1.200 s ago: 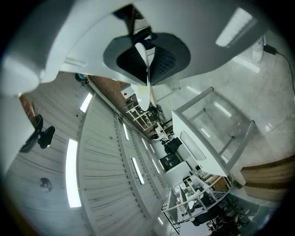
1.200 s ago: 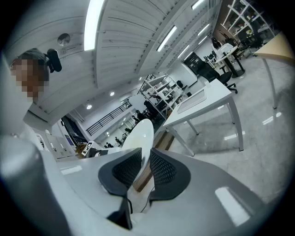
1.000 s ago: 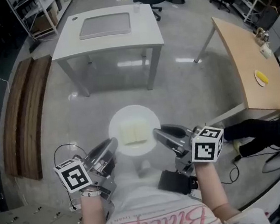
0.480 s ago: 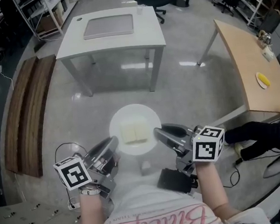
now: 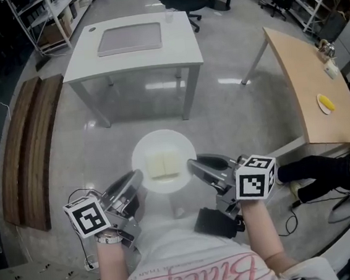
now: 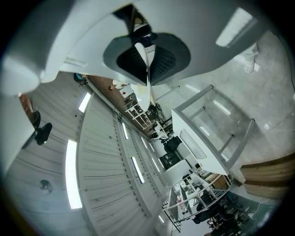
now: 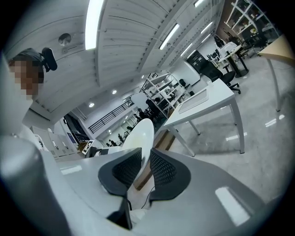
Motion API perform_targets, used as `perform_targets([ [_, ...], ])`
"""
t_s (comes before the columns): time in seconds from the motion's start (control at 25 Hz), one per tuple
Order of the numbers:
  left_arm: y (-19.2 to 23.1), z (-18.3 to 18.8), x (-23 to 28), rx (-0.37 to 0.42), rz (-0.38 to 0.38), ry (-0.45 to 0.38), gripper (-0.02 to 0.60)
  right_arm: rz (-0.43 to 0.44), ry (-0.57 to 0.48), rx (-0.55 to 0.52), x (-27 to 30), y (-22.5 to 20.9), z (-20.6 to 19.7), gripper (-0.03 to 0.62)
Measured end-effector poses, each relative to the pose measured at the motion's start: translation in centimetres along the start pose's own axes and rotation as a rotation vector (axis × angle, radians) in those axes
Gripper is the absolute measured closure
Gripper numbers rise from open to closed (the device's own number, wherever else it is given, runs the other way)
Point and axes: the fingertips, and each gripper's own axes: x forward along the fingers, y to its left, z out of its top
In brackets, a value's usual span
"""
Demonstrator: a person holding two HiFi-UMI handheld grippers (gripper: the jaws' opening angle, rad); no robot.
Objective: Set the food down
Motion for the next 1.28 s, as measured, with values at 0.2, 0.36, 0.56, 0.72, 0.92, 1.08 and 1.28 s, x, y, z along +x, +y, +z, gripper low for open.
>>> perform_targets([
  [0.2,1.8,2.5,1.4,-0.008,-0.004,-0.017,0.561,-0.002,0.014,0.006,2.0,-1.6,1.3,0.533],
  [0.36,3.3,5.0,2.5,-0.023,-0.004,-0.037,0.561,0.003,0.028,0.022,3.9,-2.9,2.9,0.533],
  [0.56,4.4,9.0,3.8,-0.011,-0.018,-0.064,0.563,0.012,0.043,0.014,6.6,-4.1,5.7,0.533],
  [0.72,5.8,11.7,4.8,-0.015,-0.02,-0.062,0.561,-0.003,0.036,-0.003,8.9,-5.1,8.1,0.533],
  [0.92,7.0,14.0,6.4,-0.024,-0.037,-0.024,0.561,-0.039,0.022,0.015,10.5,-6.5,10.3,0.533],
  [1.08,7.7,16.2,8.2,-0.025,-0.061,0.016,0.561,-0.066,-0.019,0.037,11.5,-7.8,12.7,0.539],
  [1.28,8.8,19.0,9.8,0.003,-0.083,0.051,0.561,-0.083,-0.064,0.04,13.3,-8.9,14.9,0.542],
])
